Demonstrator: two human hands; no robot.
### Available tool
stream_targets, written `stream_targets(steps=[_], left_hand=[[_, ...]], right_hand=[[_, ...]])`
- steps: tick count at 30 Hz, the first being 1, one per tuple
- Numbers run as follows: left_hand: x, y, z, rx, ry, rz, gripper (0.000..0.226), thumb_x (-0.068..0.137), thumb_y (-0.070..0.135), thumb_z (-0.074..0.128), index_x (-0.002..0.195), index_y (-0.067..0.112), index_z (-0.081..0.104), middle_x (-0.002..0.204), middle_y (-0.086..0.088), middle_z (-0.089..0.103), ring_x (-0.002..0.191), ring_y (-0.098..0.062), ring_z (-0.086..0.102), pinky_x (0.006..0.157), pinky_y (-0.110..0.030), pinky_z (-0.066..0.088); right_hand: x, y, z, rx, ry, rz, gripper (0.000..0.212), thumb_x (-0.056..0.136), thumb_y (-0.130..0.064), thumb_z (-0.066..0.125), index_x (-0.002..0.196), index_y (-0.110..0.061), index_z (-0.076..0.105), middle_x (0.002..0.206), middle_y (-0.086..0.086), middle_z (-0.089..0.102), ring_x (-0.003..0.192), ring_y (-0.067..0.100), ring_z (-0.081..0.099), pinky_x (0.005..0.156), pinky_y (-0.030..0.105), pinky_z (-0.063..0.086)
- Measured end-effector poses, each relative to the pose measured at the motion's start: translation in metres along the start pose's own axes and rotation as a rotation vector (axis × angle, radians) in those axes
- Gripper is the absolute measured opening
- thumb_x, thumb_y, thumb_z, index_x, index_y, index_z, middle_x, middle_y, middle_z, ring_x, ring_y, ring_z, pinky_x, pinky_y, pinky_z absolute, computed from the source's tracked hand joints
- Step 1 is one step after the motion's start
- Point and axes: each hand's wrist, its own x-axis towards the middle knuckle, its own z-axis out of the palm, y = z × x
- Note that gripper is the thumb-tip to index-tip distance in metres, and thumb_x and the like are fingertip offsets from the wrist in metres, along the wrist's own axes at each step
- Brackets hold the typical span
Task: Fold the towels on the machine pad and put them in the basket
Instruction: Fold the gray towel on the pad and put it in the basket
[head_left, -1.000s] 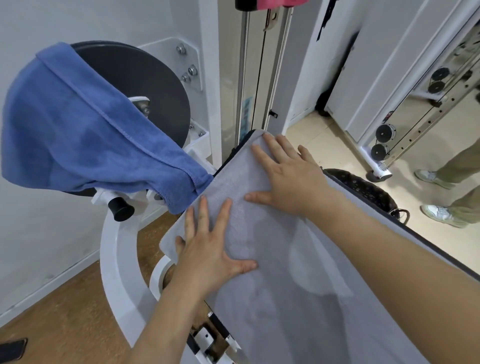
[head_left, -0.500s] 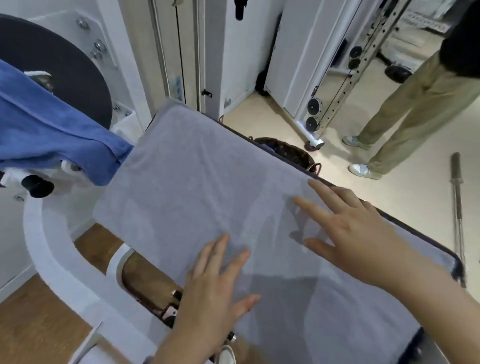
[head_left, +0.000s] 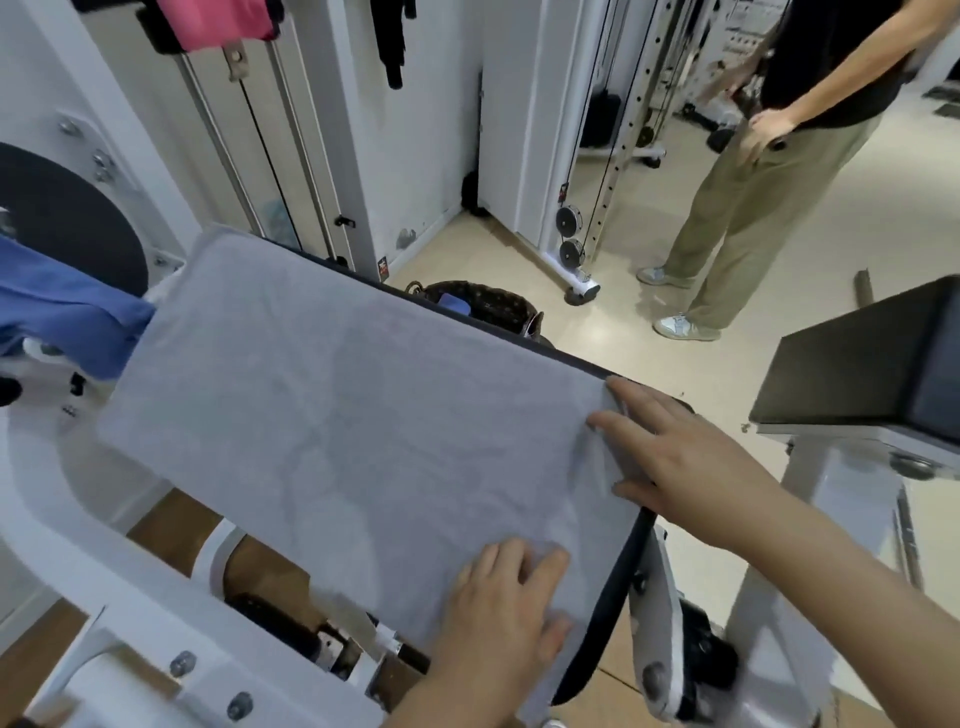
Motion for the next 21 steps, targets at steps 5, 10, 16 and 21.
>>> stream_targets(steps=[5, 10, 16, 21], left_hand=[[-0.006, 0.029, 0.018, 0.007, -0.028, -0.074, 0.043, 0.059, 0.058, 0.065, 0.085, 0.033, 0.045, 0.082, 0.010, 0.046, 0.071, -0.010, 0.052, 0.050, -0.018, 0.042], [-0.013, 0.038, 0.026, -0.019, 0.074, -0.172, 0.014, 0.074, 0.038, 0.054, 0.069, 0.026, 0.053, 0.075, 0.010, 0.052, 0.069, -0.010, 0.052, 0.057, -0.018, 0.042], [-0.020, 0.038, 0.004, -0.602, 0.192, -0.616, 0.016, 0.086, 0.020, 0.066, 0.073, 0.024, 0.059, 0.071, 0.003, 0.062, 0.065, -0.007, 0.058, 0.065, -0.017, 0.047], [-0.031, 0.033, -0.012, -0.707, 0.267, -0.648, 0.011, 0.095, 0.025, 0.058, 0.084, 0.024, 0.057, 0.058, 0.000, 0.056, 0.052, -0.007, 0.045, 0.055, -0.021, 0.037]], right_hand=[[-0.008, 0.013, -0.003, 0.102, 0.013, -0.056, 0.049, 0.070, -0.025, 0.079, 0.111, -0.017, 0.053, 0.126, 0.005, 0.038, 0.090, 0.025, 0.057, 0.060, 0.029, 0.047], [-0.013, 0.028, 0.002, -0.002, -0.012, -0.136, 0.065, 0.057, -0.011, 0.084, 0.114, -0.019, 0.057, 0.127, 0.004, 0.042, 0.103, 0.026, 0.057, 0.051, 0.038, 0.054], [-0.010, 0.029, -0.001, -0.130, 0.184, -0.158, 0.035, 0.060, -0.008, 0.076, 0.090, -0.025, 0.070, 0.101, -0.003, 0.064, 0.097, 0.024, 0.058, 0.060, 0.031, 0.038], [-0.001, 0.019, -0.001, -0.065, 0.292, 0.000, 0.020, 0.072, -0.004, 0.071, 0.080, -0.021, 0.067, 0.082, -0.005, 0.063, 0.089, 0.024, 0.052, 0.058, 0.031, 0.041]])
